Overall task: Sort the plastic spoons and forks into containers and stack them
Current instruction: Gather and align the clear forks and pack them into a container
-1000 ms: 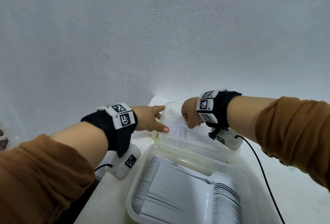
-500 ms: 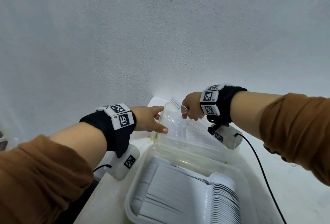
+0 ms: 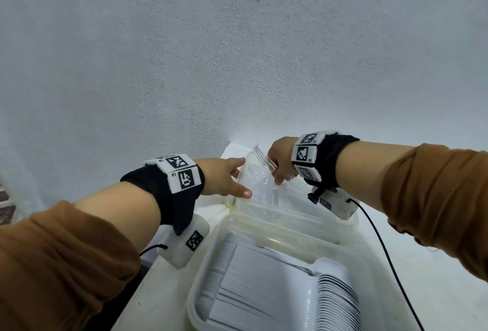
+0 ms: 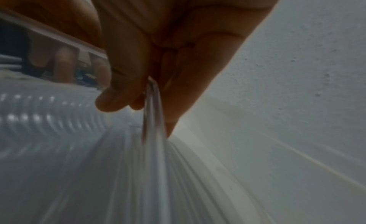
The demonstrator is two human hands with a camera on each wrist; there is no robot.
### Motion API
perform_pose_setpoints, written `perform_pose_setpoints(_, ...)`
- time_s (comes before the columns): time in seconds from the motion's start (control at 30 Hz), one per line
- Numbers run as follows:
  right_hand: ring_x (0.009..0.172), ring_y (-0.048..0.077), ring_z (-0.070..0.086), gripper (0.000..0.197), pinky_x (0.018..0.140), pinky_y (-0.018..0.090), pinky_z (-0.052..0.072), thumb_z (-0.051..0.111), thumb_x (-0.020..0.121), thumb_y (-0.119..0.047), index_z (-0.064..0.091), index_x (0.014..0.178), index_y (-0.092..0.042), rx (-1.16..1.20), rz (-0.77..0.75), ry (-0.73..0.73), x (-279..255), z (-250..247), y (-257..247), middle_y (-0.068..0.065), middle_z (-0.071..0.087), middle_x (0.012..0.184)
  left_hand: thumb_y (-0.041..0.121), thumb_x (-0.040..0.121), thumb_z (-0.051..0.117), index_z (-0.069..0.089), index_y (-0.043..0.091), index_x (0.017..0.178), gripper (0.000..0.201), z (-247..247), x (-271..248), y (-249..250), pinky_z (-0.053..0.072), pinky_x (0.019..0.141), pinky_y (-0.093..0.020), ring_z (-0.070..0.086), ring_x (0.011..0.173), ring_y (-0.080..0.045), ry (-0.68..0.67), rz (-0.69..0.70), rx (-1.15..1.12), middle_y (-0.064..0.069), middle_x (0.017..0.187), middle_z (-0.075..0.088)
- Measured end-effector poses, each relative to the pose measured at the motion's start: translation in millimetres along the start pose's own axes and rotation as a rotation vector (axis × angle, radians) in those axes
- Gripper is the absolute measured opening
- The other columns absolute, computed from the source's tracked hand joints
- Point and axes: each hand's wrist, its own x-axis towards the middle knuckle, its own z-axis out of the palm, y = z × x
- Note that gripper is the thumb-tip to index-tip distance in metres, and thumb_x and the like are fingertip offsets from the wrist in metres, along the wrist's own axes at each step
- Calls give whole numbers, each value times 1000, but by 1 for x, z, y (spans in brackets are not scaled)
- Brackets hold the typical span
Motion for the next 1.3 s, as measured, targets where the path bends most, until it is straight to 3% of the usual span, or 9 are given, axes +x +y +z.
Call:
perform_pose_setpoints(0.2, 101, 22, 61, 37, 68, 24, 39, 65, 85, -31, 63, 115, -9, -72, -27, 28, -1, 2, -11, 6, 66, 108, 44, 87, 59, 19, 27, 148, 75, -1, -2, 3, 32, 96, -21, 53, 119, -15, 5, -8, 22, 9, 143, 41)
perform_pose_setpoints(0.37, 69, 14, 55, 22, 53, 17, 37, 63, 88, -20, 66, 106, -8, 50, -22, -1, -7, -5, 0, -6, 56, 67, 43, 87, 59, 18, 27, 148, 75, -1, -4, 5, 31, 96, -21, 52, 120, -16, -2, -14, 32, 12, 141, 42)
perform_pose_setpoints(0.43, 60, 10, 54, 17, 56, 17, 42, 62, 86, -16, 68, 101, -8, 163, -24, 32, -11, -8, 7, -5, 60, 67, 43, 88, 59, 19, 26, 148, 75, -1, -5, 7, 31, 96, -21, 52, 121, -17, 2, -19, 51, 11, 142, 42)
perform_pose_setpoints(0.6, 69, 18, 61, 5, 75, 31, 56, 62, 81, -10, 65, 79, -9, 573, -4, 115, -25, -13, 23, 3, 66, 69, 49, 87, 57, 17, 22, 149, 78, -7, -7, 10, 27, 105, -24, 44, 129, -12, 33, -43, 124, 13, 147, 37)
perform_pose_setpoints(0.73, 46, 12, 61, 17, 53, 23, 55, 61, 85, 0, 57, 70, -8, 964, 37, 241, -40, -22, 32, 5, 64, 62, 51, 90, 50, 27, 20, 147, 68, -21, -10, 23, 29, 109, -26, 41, 130, -11, 160, 3, 189, 10, 143, 43)
perform_pose_setpoints(0.93, 62, 15, 65, 14, 69, 27, 57, 63, 87, -6, 61, 73, -7, 1268, 28, 420, -66, -36, 39, 6, 66, 67, 41, 91, 54, 62, 18, 116, 35, -26, -17, 48, 51, 91, -28, 65, 99, -14, 153, 98, -122, 2, 109, 68)
perform_pose_setpoints(1.1, 64, 15, 63, 18, 71, 25, 57, 64, 88, -14, 61, 73, -6, 1377, 93, 485, -82, -38, 41, 5, 67, 72, 27, 89, 62, 69, 15, 96, 16, -23, -24, 64, 53, 70, -17, 62, 73, -7, 202, 154, -296, 1, 85, 69)
perform_pose_setpoints(1.17, 68, 19, 64, 19, 79, 33, 57, 64, 88, -15, 60, 72, -5, 1428, 118, 502, -88, -38, 41, 8, 67, 72, 26, 88, 63, 69, 16, 90, 12, -23, -27, 66, 53, 67, -15, 61, 70, -8, 229, 153, -299, 3, 79, 68)
perform_pose_setpoints(1.3, 69, 23, 64, 26, 90, 40, 53, 63, 89, -18, 57, 67, -4, 1498, 169, 523, -95, -36, 42, 4, 65, 50, 22, 92, 58, 66, 17, 84, 12, -23, -34, 71, 51, 61, -11, 56, 62, -7, 264, 164, -304, 5, 68, 61)
